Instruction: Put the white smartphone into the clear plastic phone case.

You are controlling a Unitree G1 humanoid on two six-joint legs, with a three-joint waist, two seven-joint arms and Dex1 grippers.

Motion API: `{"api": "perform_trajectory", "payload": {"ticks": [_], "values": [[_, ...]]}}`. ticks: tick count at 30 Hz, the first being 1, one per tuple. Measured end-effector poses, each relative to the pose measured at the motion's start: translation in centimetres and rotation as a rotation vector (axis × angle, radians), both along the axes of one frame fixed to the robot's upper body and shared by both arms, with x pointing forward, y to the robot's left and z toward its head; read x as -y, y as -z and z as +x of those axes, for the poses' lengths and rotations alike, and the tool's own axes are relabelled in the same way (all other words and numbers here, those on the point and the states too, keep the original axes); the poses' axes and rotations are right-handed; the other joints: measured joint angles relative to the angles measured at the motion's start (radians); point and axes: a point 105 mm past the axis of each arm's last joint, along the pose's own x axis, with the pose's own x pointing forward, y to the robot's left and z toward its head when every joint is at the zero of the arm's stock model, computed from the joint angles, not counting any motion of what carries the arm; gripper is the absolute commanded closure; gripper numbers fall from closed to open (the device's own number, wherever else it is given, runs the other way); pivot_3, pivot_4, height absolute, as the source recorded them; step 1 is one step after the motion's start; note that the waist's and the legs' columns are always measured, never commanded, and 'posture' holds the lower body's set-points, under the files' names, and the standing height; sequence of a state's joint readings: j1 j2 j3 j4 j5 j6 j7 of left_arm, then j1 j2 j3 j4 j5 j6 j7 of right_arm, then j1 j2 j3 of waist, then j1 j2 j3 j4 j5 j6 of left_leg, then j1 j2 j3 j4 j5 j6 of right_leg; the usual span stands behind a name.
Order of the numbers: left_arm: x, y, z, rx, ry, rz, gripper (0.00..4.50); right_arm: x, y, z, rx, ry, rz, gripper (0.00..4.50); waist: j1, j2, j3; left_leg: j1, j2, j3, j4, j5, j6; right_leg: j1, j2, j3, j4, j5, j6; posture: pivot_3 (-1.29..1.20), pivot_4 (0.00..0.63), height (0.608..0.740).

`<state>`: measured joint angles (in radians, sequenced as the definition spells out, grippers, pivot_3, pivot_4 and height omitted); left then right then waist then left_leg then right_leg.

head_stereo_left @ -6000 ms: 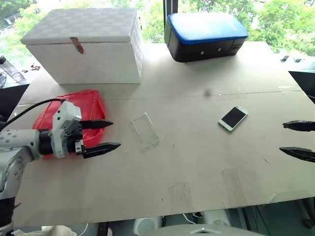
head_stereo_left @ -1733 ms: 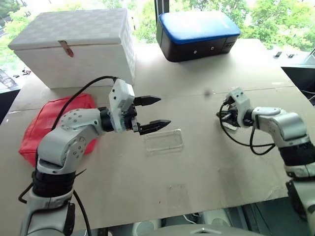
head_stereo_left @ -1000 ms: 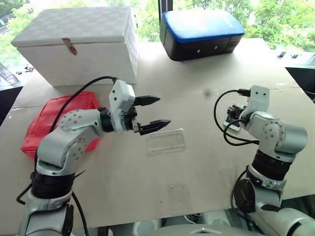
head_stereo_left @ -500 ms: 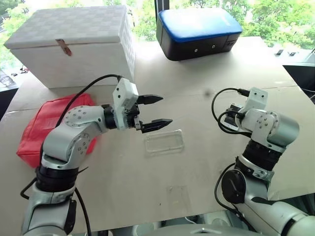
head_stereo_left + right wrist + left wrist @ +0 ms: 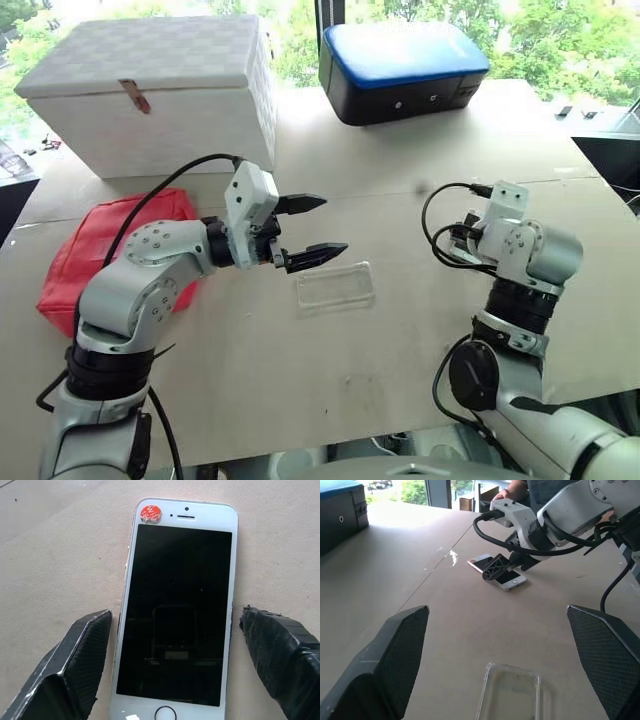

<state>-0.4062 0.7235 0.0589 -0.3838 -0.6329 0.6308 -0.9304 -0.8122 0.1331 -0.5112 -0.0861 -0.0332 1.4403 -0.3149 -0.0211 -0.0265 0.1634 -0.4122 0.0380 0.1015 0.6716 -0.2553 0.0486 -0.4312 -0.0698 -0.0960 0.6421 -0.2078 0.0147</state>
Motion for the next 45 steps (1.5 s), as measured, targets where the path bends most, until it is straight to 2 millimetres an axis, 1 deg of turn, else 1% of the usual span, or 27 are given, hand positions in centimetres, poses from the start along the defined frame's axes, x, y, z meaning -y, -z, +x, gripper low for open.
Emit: {"api": "perform_trajectory", "payload": {"ticks": [4, 5, 6, 7, 8, 12, 15, 18, 19, 20, 22, 23, 24, 26, 27, 28, 30, 32, 33, 36, 37, 40, 42, 45], "values": [[0.0, 0.1, -0.1, 0.0, 0.009, 0.001, 0.0, -0.3, 0.5, 0.5, -0.007, -0.002, -0.008, 0.14, -0.007, -0.005, -0.004, 0.004, 0.0, 0.0, 0.001, 0.0, 0.0, 0.004, 0.0, 0.002, 0.0, -0.001, 0.001, 0.0, 0.15, 0.74], [-0.1, 0.1, -0.2, 0.007, 0.012, 0.0, 0.0, -0.5, 0.7, 0.6, -0.008, -0.008, -0.012, 0.69, -0.01, -0.006, -0.004, 0.007, 0.0, 0.0, 0.001, 0.0, 0.0, 0.007, 0.0, 0.002, 0.0, -0.001, 0.001, 0.0, 0.15, 0.74], [-0.1, 0.0, -0.2, 0.016, 0.016, -0.003, 0.0, -0.6, 0.8, 0.7, -0.009, -0.011, -0.012, 0.94, -0.014, -0.006, -0.004, 0.01, 0.0, 0.0, 0.0, 0.0, 0.0, 0.01, 0.0, 0.002, 0.0, -0.001, 0.001, 0.0, 0.15, 0.74], [-0.2, -0.2, -0.3, 0.036, 0.026, -0.013, 0.0, -0.9, 0.9, 0.9, -0.008, -0.022, -0.007, 1.48, -0.017, -0.006, -0.004, 0.012, 0.0, 0.0, 0.0, 0.0, 0.0, 0.013, -0.001, 0.002, -0.001, -0.002, 0.0, 0.0, 0.15, 0.74], [-0.2, -0.3, -0.4, 0.046, 0.035, -0.017, 0.0, -1.1, 1.0, 0.9, -0.006, -0.03, -0.005, 1.69, -0.021, -0.006, -0.004, 0.014, 0.0, 0.0, -0.001, 0.0, 0.0, 0.013, -0.001, 0.003, -0.001, -0.003, -0.001, 0.0, 0.15, 0.74], [-0.7, -0.1, -0.4, 0.034, 0.056, -0.006, 0.0, -1.7, 1.0, 1.0, 0.007, -0.089, -0.02, 1.69, -0.03, -0.007, -0.005, 0.015, 0.004, 0.0, -0.002, 0.0, 0.0, 0.013, -0.001, 0.004, 0.0, -0.002, 0.001, 0.0, 0.15, 0.74], [-0.8, -0.2, -0.4, 0.035, 0.055, -0.008, 0.0, -1.1, 0.7, 1.3, 0.041, -0.202, -0.052, 1.69, -0.033, -0.007, -0.005, 0.015, 0.004, 0.0, -0.002, -0.002, 0.002, 0.013, -0.001, 0.004, -0.001, -0.002, 0.0, 0.0, 0.15, 0.74], [-0.9, -0.3, -0.4, 0.038, 0.05, -0.018, 0.0, -1.1, 0.6, 1.4, 0.063, -0.364, -0.092, 1.69, -0.034, -0.006, -0.004, 0.015, 0.003, 0.0, -0.002, -0.003, 0.004, 0.013, -0.002, 0.005, -0.001, -0.004, -0.003, 0.0, 0.15, 0.74], [-1.0, -0.4, -0.4, 0.037, 0.053, -0.038, 0.0, -1.0, 0.3, 1.4, 0.075, -0.453, -0.105, 1.69, -0.034, -0.005, -0.003, 0.014, 0.003, 0.0, -0.002, -0.003, 0.004, 0.013, -0.002, 0.005, -0.001, -0.004, -0.003, 0.0, 0.15, 0.74], [-1.1, -0.5, -0.5, 0.033, 0.052, -0.053, 0.0, -1.4, -0.1, 1.5, 0.098, -0.558, -0.11, 1.69, -0.033, -0.002, -0.001, 0.013, 0.003, 0.0, -0.002, -0.003, 0.005, 0.011, -0.001, 0.005, -0.001, -0.004, -0.002, 0.0, 0.15, 0.74], [-1.2, -0.3, -0.6, 0.026, 0.053, -0.061, 0.0, -2.0, -0.8, 1.5, 0.135, -0.699, -0.129, 1.69, -0.029, 0.001, 0.001, 0.011, 0.002, 0.001, -0.005, -0.003, 0.005, 0.008, -0.001, 0.006, -0.001, -0.002, 0.001, 0.0, 0.15, 0.74], [-1.2, -0.3, -0.6, 0.022, 0.048, -0.064, 0.0, -2.8, -1.3, 1.5, 0.165, -0.818, -0.146, 1.69, -0.025, 0.002, 0.002, 0.011, 0.003, 0.001, -0.006, -0.003, 0.004, 0.007, 0.0, 0.006, -0.001, -0.002, 0.001, 0.0, 0.15, 0.74], [-1.3, -0.2, -0.6, 0.019, 0.044, -0.065, 0.0, -3.3, -1.6, 1.4, 0.182, -0.862, -0.146, 1.69, -0.023, 0.002, 0.002, 0.01, 0.003, 0.001, -0.007, -0.001, 0.002, 0.005, 0.001, 0.006, -0.001, -0.002, 0.0, 0.0, 0.15, 0.74], [-1.6, -0.1, -0.5, 0.016, 0.032, -0.068, 0.0, -4.5, -2.6, 1.4, 0.242, -1.016, -0.195, 1.69, -0.02, 0.002, 0.002, 0.004, 0.003, 0.001, -0.007, 0.0, 0.0, -0.001, 0.004, 0.006, -0.001, -0.002, 0.0, 0.0, 0.15, 0.74], [-2.0, 0.0, -0.5, 0.01, 0.017, -0.071, 0.0, -5.5, -3.6, 1.2, 0.291, -1.133, -0.234, 1.69, -0.02, 0.002, 0.002, -0.002, 0.003, 0.001, -0.006, 0.0, 0.0, -0.006, 0.004, 0.006, -0.001, 0.0, -0.003, 0.0, 0.15, 0.74], [-2.3, 0.2, -0.4, 0.001, 0.002, -0.072, 0.0, -6.2, -4.3, 0.9, 0.328, -1.215, -0.253, 1.69, -0.019, 0.002, 0.002, -0.004, 0.003, 0.001, -0.006, 0.0, 0.0, -0.008, 0.004, 0.006, -0.002, 0.0, -0.003, 0.0, 0.15, 0.74], [-2.9, 0.8, -0.3, -0.02, -0.023, -0.065, 0.0, -7.6, -5.3, 0.1, 0.382, -1.374, -0.286, 1.69, -0.016, 0.002, 0.002, -0.005, 0.002, 0.002, -0.005, 0.0, 0.0, -0.008, 0.003, 0.007, -0.003, -0.001, -0.002, 0.0, 0.15, 0.74], [-3.9, 1.4, -0.4, -0.035, -0.056, -0.048, 0.0, -9.3, -5.7, -1.1, 0.424, -1.552, -0.319, 1.69, -0.014, 0.002, 0.003, -0.005, 0.001, 0.003, -0.005, -0.001, 0.001, -0.008, 0.002, 0.007, -0.005, -0.001, -0.001, 0.0, 0.15, 0.74], [-4.5, 1.8, -0.5, -0.035, -0.078, -0.037, 0.0, -10.2, -5.7, -1.9, 0.431, -1.658, -0.349, 1.69, -0.013, 0.002, 0.003, -0.006, 0.001, 0.003, -0.005, -0.001, 0.002, -0.008, 0.001, 0.006, -0.005, -0.001, -0.001, 0.0, 0.15, 0.74], [-6.0, 2.7, -0.4, -0.041, -0.137, 0.003, 0.0, -11.7, -5.3, -3.6, 0.417, -1.852, -0.399, 1.7, -0.01, 0.003, 0.003, -0.006, 0.001, 0.003, -0.004, -0.002, 0.002, -0.008, 0.0, 0.005, -0.005, -0.001, 0.0, 0.0, 0.15, 0.74], [-6.8, 3.1, -0.4, -0.039, -0.167, 0.015, 0.0, -12.5, -5.0, -4.6, 0.404, -1.949, -0.428, 1.7, -0.009, 0.002, 0.003, -0.006, 0.001, 0.003, -0.003, -0.002, 0.002, -0.008, 0.0, 0.003, -0.004, -0.001, 0.0, 0.0, 0.15, 0.74], [-7.6, 4.0, -0.9, -0.045, -0.191, 0.036, 0.0, -13.5, -3.9, -6.3, 0.363, -2.113, -0.482, 1.7, -0.001, 0.003, 0.003, -0.005, 0.001, 0.003, -0.003, -0.002, 0.002, -0.008, -0.001, 0.002, -0.002, -0.001, -0.001, 0.0, 0.15, 0.74], [-8.0, 4.4, -1.2, -0.051, -0.198, 0.044, 0.0, -13.8, -3.0, -7.0, 0.329, -2.179, -0.519, 1.7, 0.007, 0.003, 0.003, -0.005, 0.001, 0.003, -0.002, -0.002, 0.002, -0.008, -0.002, 0.002, -0.002, -0.001, -0.001, 0.0, 0.15, 0.74], [-8.4, 4.7, -1.4, -0.046, -0.214, 0.057, 0.0, -13.8, -2.3, -6.8, 0.303, -2.196, -0.571, 1.7, 0.011, 0.003, 0.003, -0.005, 0.001, 0.003, -0.001, -0.002, 0.002, -0.007, -0.002, 0.001, -0.002, -0.001, -0.001, 0.0, 0.15, 0.74]]}}
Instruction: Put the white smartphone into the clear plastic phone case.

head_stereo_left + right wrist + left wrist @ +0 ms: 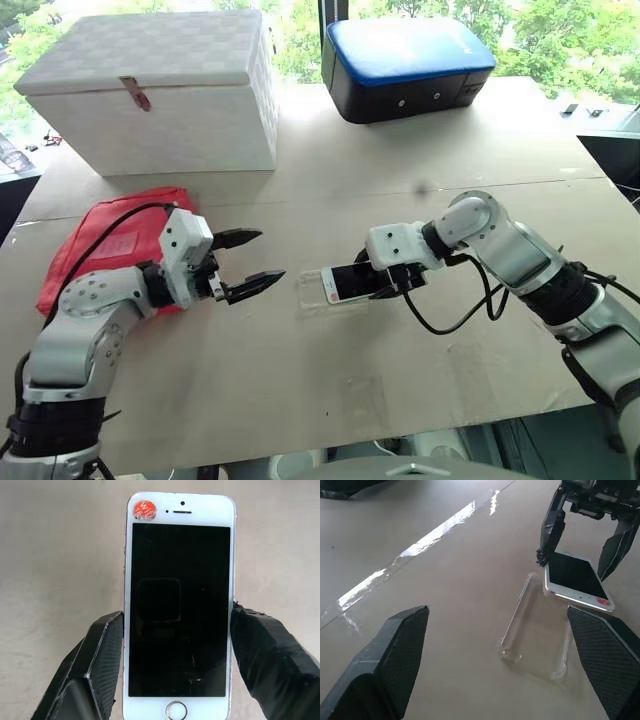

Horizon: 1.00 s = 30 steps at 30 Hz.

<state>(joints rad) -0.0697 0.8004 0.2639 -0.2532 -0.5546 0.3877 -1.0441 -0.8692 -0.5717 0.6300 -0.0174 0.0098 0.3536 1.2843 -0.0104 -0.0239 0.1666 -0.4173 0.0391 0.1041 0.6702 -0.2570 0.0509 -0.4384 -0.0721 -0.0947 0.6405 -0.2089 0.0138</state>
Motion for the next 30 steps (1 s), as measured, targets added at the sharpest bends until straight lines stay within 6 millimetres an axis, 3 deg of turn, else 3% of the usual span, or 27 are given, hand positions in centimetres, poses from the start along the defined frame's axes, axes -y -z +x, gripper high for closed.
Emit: {"api": "perform_trajectory", "payload": {"ticks": [4, 30], "values": [[0.0, 0.1, -0.2, 0.009, -0.001, 0.013, 0.0, -0.1, 1.5, 0.8, -0.016, 0.029, -0.043, 1.7, -0.003, 0.0, 0.0, 0.001, 0.0, 0.0, 0.001, 0.0, 0.0, 0.0, 0.0, 0.0, 0.001, 0.0, 0.0, 0.0, 0.15, 0.74], [0.1, 0.3, -0.4, 0.042, -0.008, 0.02, 0.0, -0.8, 1.3, 1.8, -0.027, 0.103, -0.094, 1.7, -0.004, -0.001, -0.001, 0.004, 0.002, -0.001, 0.001, 0.001, -0.002, 0.002, 0.001, -0.001, 0.003, 0.002, -0.002, 0.0, 0.15, 0.74]]}}
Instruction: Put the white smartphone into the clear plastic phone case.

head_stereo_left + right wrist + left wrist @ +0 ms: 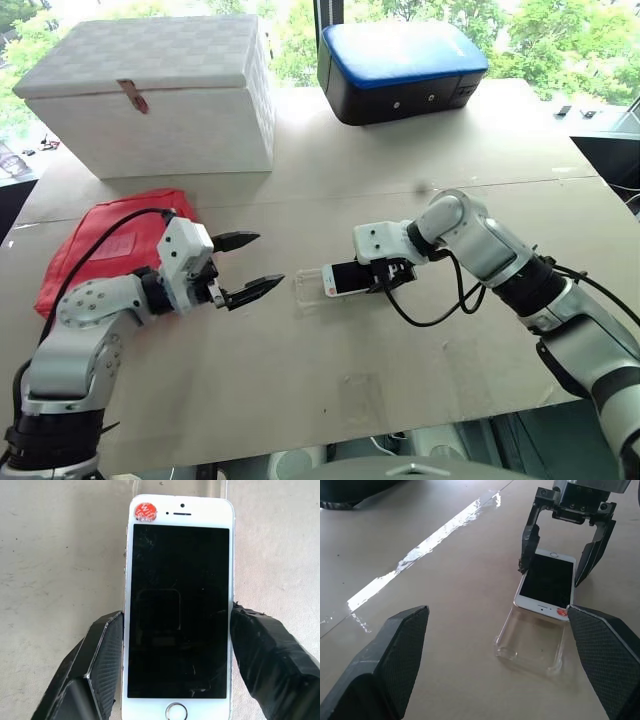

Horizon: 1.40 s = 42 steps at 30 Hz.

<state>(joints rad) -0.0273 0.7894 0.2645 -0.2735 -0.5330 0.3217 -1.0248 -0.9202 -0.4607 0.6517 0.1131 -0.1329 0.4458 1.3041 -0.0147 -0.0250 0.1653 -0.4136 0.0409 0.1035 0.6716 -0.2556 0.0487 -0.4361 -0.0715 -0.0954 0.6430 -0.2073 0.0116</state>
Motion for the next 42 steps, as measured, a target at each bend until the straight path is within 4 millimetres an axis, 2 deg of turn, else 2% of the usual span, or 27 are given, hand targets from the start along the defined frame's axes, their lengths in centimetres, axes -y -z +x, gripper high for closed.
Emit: {"api": "perform_trajectory", "payload": {"ticks": [11, 12, 14, 27, 30, 33, 36, 38, 42], "values": [[-0.2, 0.5, 0.2, 0.003, -0.008, -0.001, 0.0, 0.5, -0.2, 0.0, 0.032, 0.046, -0.054, 1.7, 0.001, 0.0, 0.0, -0.001, -0.001, 0.0, 0.0, 0.0, 0.0, 0.0, 0.001, -0.001, -0.001, 0.0, 0.0, 0.0, 0.15, 0.74], [-0.2, 0.6, 0.2, 0.004, -0.005, -0.003, 0.0, 0.5, -0.2, -0.1, 0.032, 0.045, -0.057, 0.67, 0.002, 0.0, 0.0, -0.001, -0.001, 0.0, 0.0, 0.0, 0.0, 0.0, 0.001, -0.001, 0.0, 0.0, 0.0, 0.0, 0.15, 0.74], [-0.1, 0.6, 0.2, 0.005, 0.001, -0.003, 0.0, 0.5, -0.3, -0.1, 0.042, 0.043, -0.06, 0.02, 0.002, 0.0, 0.0, -0.001, -0.001, 0.0, 0.0, 0.0, 0.0, 0.0, 0.001, -0.001, 0.0, 0.0, 0.0, 0.0, 0.15, 0.74], [0.1, 0.8, 0.1, 0.0, 0.008, -0.005, 0.0, 0.1, -0.7, -1.2, 0.01, 0.01, -0.048, 0.02, 0.001, 0.0, 0.0, -0.001, -0.001, 0.0, 0.0, 0.0, 0.0, 0.0, 0.001, -0.002, 0.0, 0.0, 0.0, 0.0, 0.15, 0.74], [0.1, 0.8, 0.1, 0.0, 0.008, -0.005, 0.0, 0.2, -0.7, -1.2, 0.01, 0.013, -0.05, 0.75, 0.002, 0.0, 0.0, -0.001, -0.001, 0.0, 0.0, 0.0, 0.0, 0.0, 0.001, -0.002, 0.0, 0.0, 0.0, 0.0, 0.15, 0.74], [0.2, 0.8, 0.1, -0.002, 0.011, -0.006, 0.0, 0.3, -0.7, -1.1, 0.013, 0.017, -0.052, 2.2, 0.001, 0.0, 0.0, -0.001, -0.001, 0.0, 0.0, 0.0, 0.0, 0.0, 0.001, -0.002, 0.0, 0.0, 0.0, 0.0, 0.15, 0.74], [0.3, 0.9, 0.1, -0.005, 0.013, -0.012, 0.0, 0.4, -0.7, -1.0, 0.012, 0.026, -0.052, 3.29, 0.001, 0.0, 0.0, -0.001, -0.001, 0.0, 0.0, 0.0, 0.0, 0.0, 0.001, -0.002, 0.0, 0.0, 0.0, 0.0, 0.15, 0.74], [0.4, 1.0, 0.2, -0.005, 0.011, -0.013, 0.0, 0.4, -0.6, -0.9, 0.013, 0.029, -0.053, 4.45, 0.001, 0.0, 0.0, -0.001, -0.001, 0.0, 0.0, 0.0, 0.0, 0.0, 0.001, -0.002, 0.0, 0.0, 0.0, 0.0, 0.15, 0.74], [0.4, 1.0, 0.2, -0.006, 0.011, -0.013, 0.0, 0.5, -0.6, -0.8, 0.012, 0.032, -0.054, 4.45, 0.001, 0.0, 0.0, -0.001, -0.001, 0.0, 0.0, 0.0, 0.0, 0.0, 0.001, -0.002, 0.0, 0.0, 0.0, 0.0, 0.15, 0.74]]}}
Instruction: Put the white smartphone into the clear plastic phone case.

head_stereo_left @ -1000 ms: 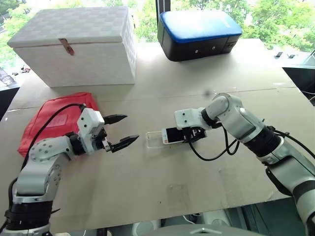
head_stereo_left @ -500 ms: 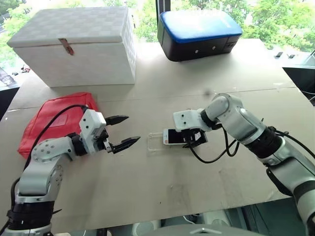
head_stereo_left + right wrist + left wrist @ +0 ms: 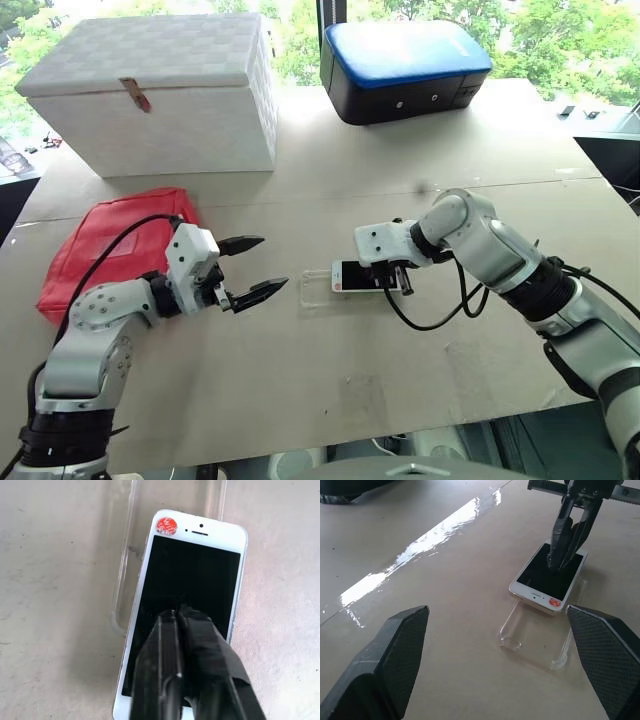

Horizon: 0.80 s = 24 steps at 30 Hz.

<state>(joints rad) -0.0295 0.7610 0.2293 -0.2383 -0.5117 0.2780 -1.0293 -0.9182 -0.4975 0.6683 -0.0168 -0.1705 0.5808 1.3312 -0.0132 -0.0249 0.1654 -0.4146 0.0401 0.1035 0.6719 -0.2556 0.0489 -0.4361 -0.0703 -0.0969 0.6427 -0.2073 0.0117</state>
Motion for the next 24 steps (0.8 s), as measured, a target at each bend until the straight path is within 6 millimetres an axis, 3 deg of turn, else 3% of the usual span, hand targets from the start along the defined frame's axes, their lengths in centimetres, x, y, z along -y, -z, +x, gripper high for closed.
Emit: {"api": "perform_trajectory", "payload": {"ticks": [1, 6, 7, 10, 11, 24], "values": [[0.01, 0.0, 0.0, 0.0, 0.0, 0.0, 0.0, 0.0, 0.0, 0.0, 0.0, 0.0, 0.0, 4.45, 0.0, 0.0, 0.0, 0.0, 0.0, 0.0, 0.0, 0.0, 0.0, 0.0, 0.0, 0.0, 0.0, 0.0, 0.0, 0.0, 0.15, 0.74], [0.03, -0.02, 0.02, 0.001, 0.001, 0.0, 0.0, -0.02, -0.07, 0.22, -0.023, 0.03, 0.023, 2.23, 0.0, 0.0, 0.0, 0.0, 0.0, 0.0, 0.0, 0.0, 0.0, 0.0, 0.0, 0.0, 0.0, 0.0, 0.0, 0.0, 0.15, 0.74], [0.02, -0.01, 0.02, 0.0, 0.001, 0.0, 0.0, -0.03, -0.09, 0.19, -0.031, 0.034, 0.027, 1.56, 0.0, 0.0, 0.0, 0.0, 0.0, 0.0, 0.0, 0.0, 0.0, 0.0, 0.0, 0.0, 0.0, 0.0, 0.0, 0.0, 0.15, 0.74], [0.01, 0.0, 0.03, 0.0, 0.0, 0.0, 0.0, 0.24, -0.03, 0.21, -0.046, 0.049, 0.025, 0.27, 0.001, 0.0, 0.0, 0.0, 0.0, 0.0, 0.0, 0.0, 0.0, 0.0, 0.0, 0.0, 0.0, 0.0, 0.0, 0.0, 0.15, 0.74], [0.01, 0.0, 0.03, 0.0, 0.0, 0.0, 0.0, 0.33, -0.03, 0.23, -0.047, 0.052, 0.024, 0.05, 0.0, 0.0, 0.0, 0.0, 0.0, 0.0, 0.0, 0.0, 0.0, 0.0, 0.0, 0.0, 0.0, 0.0, 0.0, 0.0, 0.15, 0.74], [0.07, -0.07, 0.07, 0.003, -0.006, 0.001, 0.0, 0.65, 0.22, 0.94, -0.022, 0.095, 0.021, 0.05, 0.0, 0.0, 0.0, 0.0, 0.0, 0.0, 0.0, 0.0, 0.0, 0.0, 0.0, 0.0, 0.0, 0.0, 0.0, 0.0, 0.15, 0.74]]}}
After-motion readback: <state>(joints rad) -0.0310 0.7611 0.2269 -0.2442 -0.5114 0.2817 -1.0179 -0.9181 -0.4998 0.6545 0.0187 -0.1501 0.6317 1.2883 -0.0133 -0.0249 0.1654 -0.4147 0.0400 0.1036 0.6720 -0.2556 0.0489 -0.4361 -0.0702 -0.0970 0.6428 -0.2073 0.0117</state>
